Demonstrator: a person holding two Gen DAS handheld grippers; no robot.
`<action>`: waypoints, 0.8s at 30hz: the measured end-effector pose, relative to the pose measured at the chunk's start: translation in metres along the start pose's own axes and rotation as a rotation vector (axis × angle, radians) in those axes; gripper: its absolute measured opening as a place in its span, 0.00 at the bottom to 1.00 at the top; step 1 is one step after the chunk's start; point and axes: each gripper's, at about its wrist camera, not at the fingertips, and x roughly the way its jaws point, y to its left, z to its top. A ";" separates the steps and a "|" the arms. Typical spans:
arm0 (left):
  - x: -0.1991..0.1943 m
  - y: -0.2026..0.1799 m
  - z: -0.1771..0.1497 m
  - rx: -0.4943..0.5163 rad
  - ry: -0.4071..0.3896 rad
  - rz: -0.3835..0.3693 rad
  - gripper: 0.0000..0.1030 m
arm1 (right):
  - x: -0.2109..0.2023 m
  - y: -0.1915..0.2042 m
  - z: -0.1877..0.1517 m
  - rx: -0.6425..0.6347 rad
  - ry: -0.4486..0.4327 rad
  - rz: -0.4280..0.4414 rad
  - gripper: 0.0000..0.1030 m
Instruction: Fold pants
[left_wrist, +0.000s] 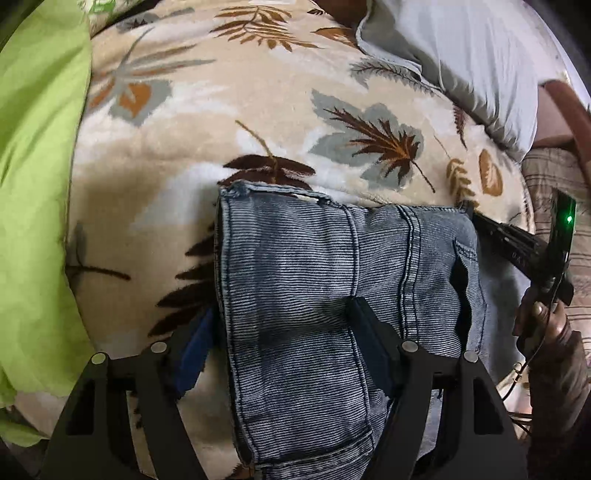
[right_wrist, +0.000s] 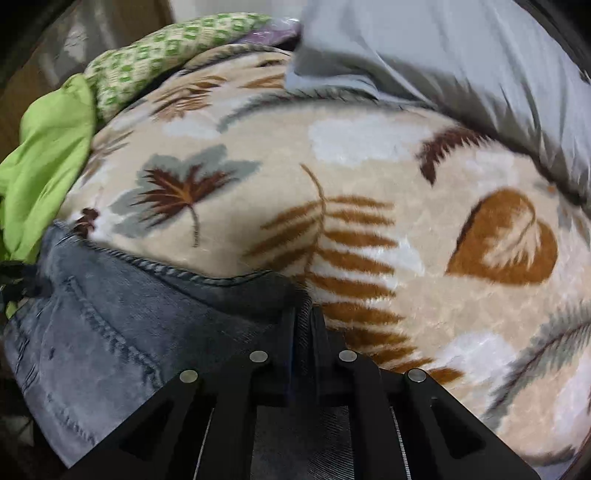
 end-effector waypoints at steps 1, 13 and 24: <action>-0.001 -0.001 0.000 -0.002 0.002 0.004 0.70 | -0.001 -0.002 0.000 0.021 -0.009 -0.006 0.08; -0.092 -0.009 -0.061 -0.001 -0.193 -0.108 0.70 | -0.122 -0.045 -0.084 0.281 -0.173 0.137 0.35; -0.015 -0.049 -0.101 0.091 -0.090 0.039 0.70 | -0.137 -0.069 -0.196 0.441 -0.189 0.089 0.35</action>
